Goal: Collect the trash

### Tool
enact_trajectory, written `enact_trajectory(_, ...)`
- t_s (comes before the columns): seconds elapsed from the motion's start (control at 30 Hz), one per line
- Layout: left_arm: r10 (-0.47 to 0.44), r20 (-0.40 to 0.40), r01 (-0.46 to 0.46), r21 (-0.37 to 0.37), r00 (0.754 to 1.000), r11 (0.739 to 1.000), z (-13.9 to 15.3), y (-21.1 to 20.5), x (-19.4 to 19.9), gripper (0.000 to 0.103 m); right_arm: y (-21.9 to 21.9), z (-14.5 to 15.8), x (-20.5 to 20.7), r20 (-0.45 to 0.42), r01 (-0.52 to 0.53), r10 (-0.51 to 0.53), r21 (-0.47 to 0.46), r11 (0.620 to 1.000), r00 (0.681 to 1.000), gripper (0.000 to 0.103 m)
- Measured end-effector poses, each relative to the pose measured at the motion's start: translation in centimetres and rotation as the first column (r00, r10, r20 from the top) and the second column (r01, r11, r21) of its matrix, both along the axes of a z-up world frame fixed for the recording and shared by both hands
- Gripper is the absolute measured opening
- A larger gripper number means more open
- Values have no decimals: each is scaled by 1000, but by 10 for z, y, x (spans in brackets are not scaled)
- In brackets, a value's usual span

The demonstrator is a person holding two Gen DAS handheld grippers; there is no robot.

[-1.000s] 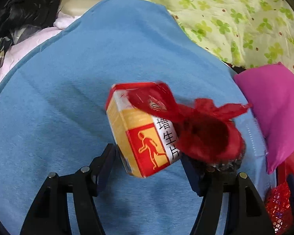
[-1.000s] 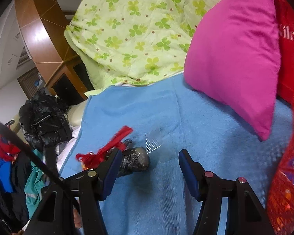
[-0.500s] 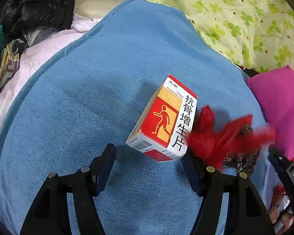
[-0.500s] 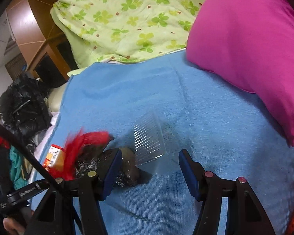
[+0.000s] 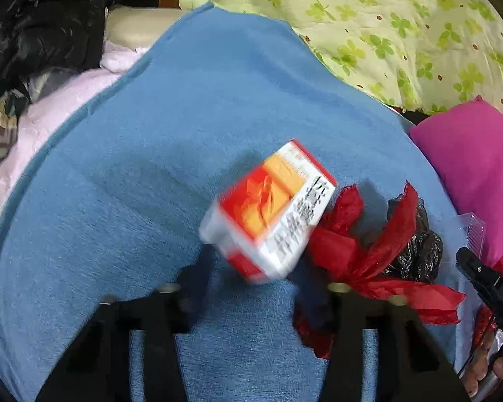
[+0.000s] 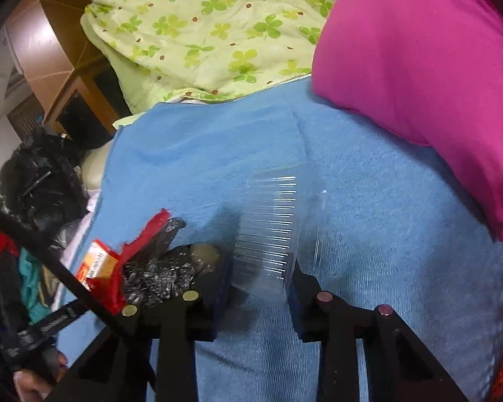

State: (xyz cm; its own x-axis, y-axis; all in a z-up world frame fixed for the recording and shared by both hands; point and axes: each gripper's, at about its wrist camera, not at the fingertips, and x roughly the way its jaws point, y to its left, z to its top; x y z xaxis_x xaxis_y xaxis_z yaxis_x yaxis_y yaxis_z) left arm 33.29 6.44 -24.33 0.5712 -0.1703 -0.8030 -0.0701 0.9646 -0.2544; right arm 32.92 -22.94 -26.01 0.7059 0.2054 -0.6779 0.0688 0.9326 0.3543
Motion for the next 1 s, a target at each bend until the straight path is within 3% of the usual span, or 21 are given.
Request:
enact_trajectory(0.07,0,-7,0,-21,1000,1000,-2,1,-1,21,-1,1,-4,-7,-4,4,4,1000,1000,33)
enact_trajectory(0.13,-1,-4,0,-45,1000,999,-1,1,-3,14,-4,2,-7,-18,-13,14,26,1000,1000,33)
enact_trajectory(0.27,0,28,1,-47,1000,999,8,2,-8,13,-10,13,-20,-20,-25,26,54,998,999,32)
enact_trajectory(0.4,15,23,-14,-56,1000,998,12,9,-10,13,-13,24,-35,-35,-59,60,35,998,998,30)
enact_trajectory(0.5,41,18,-40,-21,999,999,14,13,-11,14,-9,25,-46,-73,-99,97,-23,995,993,30)
enact_trajectory(0.53,44,19,-44,-13,999,999,15,14,-11,18,-8,24,-48,-88,-112,107,-45,993,990,30)
enact_trajectory(0.6,51,22,-51,-1,998,999,17,17,-12,41,-6,20,-51,-130,-148,141,-46,988,981,31)
enact_trajectory(0.63,64,30,-64,12,998,998,19,19,-13,66,-6,18,-51,-145,-162,156,-32,986,977,31)
enact_trajectory(0.67,73,45,-74,24,996,997,21,19,-14,74,-6,17,-52,-154,-175,170,-19,984,973,32)
enact_trajectory(0.73,76,79,-81,63,994,995,27,21,-14,74,-7,20,-55,-147,-185,181,-14,983,973,46)
enact_trajectory(0.8,56,109,-64,70,992,995,31,19,-11,76,-9,27,-60,-106,-183,181,-3,983,978,72)
enact_trajectory(0.93,-3,164,-14,101,986,995,33,12,-6,80,-16,46,-73,32,-165,164,40,985,986,72)
enact_trajectory(1.0,-27,180,4,130,983,992,32,9,-2,80,-20,48,-74,46,-113,111,32,993,993,72)
